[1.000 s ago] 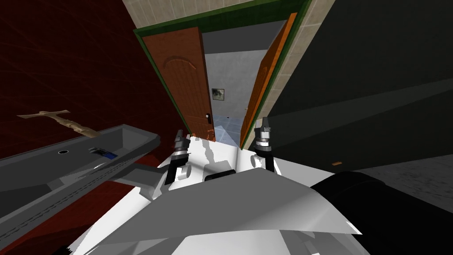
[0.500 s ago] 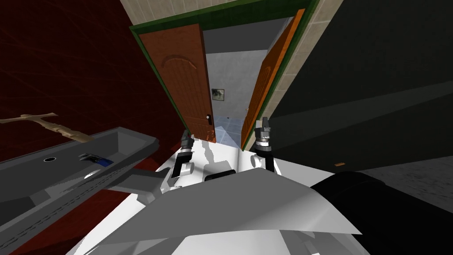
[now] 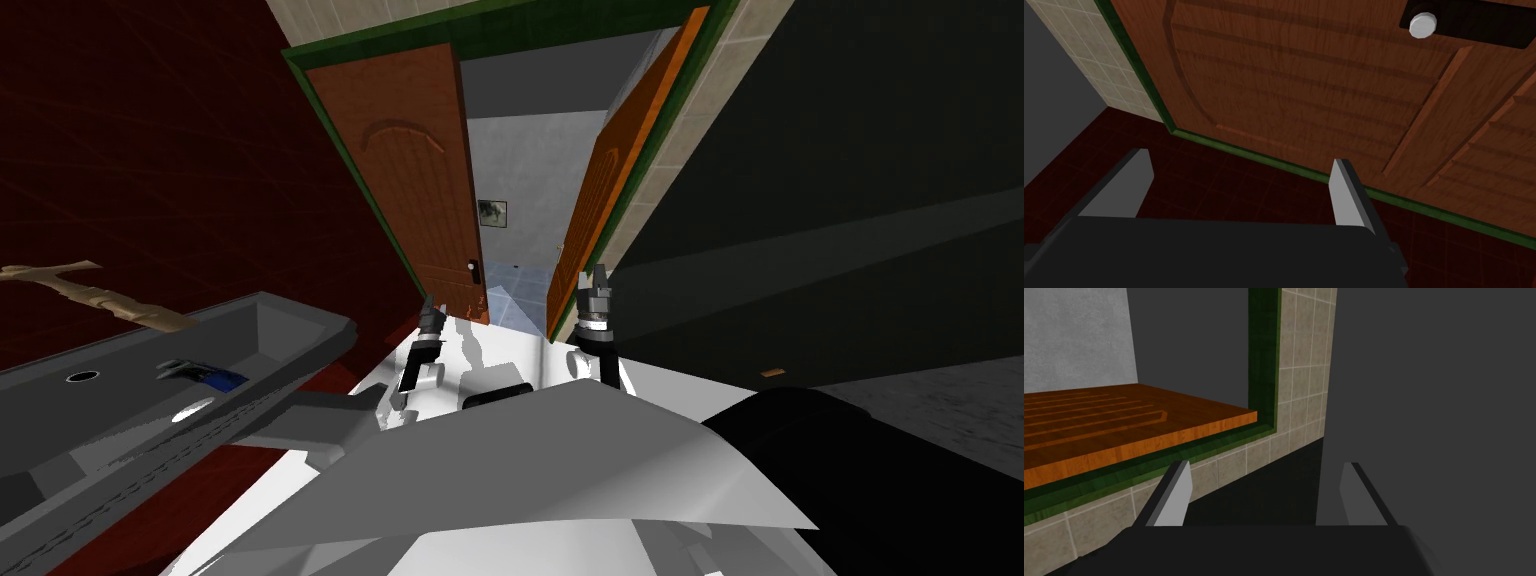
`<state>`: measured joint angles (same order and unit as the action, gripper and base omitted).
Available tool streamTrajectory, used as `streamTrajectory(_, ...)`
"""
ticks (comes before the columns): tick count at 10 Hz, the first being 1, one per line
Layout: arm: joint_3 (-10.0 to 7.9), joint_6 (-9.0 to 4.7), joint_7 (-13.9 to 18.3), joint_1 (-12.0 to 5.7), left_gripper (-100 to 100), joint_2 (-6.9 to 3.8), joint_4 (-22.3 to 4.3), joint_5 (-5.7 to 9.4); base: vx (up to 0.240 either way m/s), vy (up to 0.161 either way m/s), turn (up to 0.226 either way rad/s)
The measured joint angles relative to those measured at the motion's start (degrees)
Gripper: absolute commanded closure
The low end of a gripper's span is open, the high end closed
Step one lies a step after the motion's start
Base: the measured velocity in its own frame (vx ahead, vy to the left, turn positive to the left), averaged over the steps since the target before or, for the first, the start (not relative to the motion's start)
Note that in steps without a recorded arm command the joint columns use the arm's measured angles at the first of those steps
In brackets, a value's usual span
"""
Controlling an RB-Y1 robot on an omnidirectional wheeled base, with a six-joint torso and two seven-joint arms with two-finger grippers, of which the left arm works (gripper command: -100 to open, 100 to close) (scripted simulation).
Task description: Push the door open
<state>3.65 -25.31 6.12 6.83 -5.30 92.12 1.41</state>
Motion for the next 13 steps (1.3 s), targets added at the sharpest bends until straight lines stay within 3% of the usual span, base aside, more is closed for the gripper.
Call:
streamTrajectory(3, 0.78, -0.66, 0.55, -3.48, -100, -0.14, -5.72, -0.28, 0.098, 0.066, -0.022)
streamTrajectory(6, 1.72, 0.24, 0.97, -6.47, -100, -0.08, -9.32, -0.64, 0.088, 0.063, -0.021)
streamTrajectory(9, 2.42, -0.2, 1.16, -8.38, -100, 0.16, -12.99, -0.95, 0.072, 0.05, -0.021)
streamTrajectory(13, 3.54, -0.6, 1.79, -12.66, -100, 0.32, -19.81, -1.38, 0.096, 0.066, -0.024)
